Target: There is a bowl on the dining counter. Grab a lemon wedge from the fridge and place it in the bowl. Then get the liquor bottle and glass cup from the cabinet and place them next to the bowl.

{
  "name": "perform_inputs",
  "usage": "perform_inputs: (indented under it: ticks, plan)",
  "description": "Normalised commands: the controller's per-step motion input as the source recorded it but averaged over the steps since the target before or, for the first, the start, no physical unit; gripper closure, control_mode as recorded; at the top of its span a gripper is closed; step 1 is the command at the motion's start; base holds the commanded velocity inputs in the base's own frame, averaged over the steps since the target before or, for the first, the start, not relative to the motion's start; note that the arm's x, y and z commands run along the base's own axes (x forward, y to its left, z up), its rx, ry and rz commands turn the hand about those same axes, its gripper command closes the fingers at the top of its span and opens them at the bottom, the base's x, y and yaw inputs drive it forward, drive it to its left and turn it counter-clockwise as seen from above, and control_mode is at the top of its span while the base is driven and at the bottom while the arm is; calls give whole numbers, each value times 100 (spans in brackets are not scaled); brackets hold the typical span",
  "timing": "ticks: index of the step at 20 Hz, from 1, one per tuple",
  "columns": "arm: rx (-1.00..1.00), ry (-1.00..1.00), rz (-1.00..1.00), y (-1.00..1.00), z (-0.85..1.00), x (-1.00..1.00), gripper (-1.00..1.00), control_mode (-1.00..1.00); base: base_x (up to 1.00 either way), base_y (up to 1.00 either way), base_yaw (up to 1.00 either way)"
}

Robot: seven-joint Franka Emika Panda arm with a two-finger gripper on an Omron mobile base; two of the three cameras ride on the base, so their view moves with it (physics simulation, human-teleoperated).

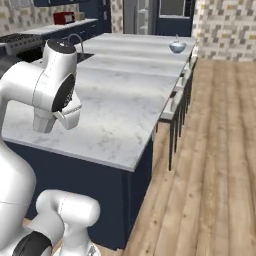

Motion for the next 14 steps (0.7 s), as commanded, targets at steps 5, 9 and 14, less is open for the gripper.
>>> perform_inputs:
  ticks: [5,9,14]
  plan:
    - [0,0,0,0,0,0,100,100,22,-100,-3]
    - [0,0,0,0,0,0,100,100,49,-100,0]
    - [0,0,0,0,0,0,100,100,83,-100,12]
